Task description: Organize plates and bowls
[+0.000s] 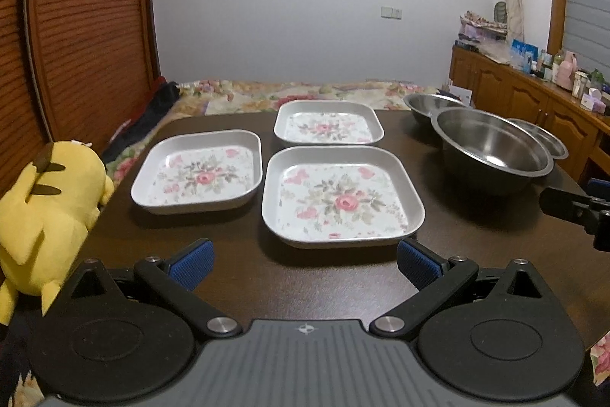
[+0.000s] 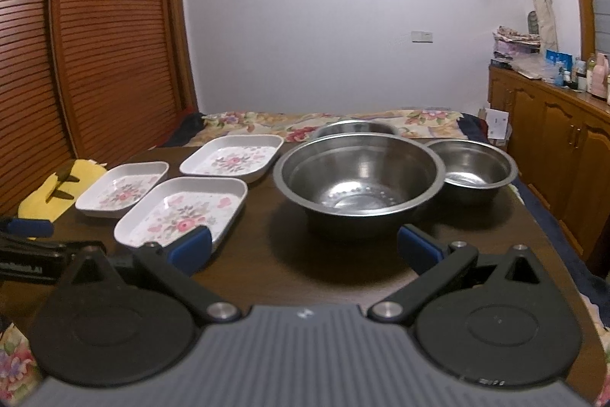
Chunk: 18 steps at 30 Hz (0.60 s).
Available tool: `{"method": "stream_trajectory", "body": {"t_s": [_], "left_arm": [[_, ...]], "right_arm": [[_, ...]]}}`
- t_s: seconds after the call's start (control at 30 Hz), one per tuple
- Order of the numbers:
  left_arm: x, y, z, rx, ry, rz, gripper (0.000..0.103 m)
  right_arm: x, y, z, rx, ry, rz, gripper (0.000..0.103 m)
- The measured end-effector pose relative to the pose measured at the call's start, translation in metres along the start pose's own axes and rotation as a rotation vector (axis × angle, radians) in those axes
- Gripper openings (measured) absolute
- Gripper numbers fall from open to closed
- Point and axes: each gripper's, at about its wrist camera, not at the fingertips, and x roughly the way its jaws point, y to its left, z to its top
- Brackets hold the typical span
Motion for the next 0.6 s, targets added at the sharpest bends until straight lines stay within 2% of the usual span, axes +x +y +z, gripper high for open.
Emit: {"method": "stream_trajectory", "body": {"t_s": [0.33, 0.6], "left_arm": [[0.006, 0.017, 0.004, -0.022, 0.021, -0.012, 0.103], [0.008, 0.031, 0.005, 0.008, 0.015, 0.016, 0.103]], "right_arm": [[0.019, 0.020, 0.003, -0.036, 0.032, 0.071, 0.103], [0.040, 0.043, 0.008, -0.079, 0.067, 0.143, 0.103]]}}
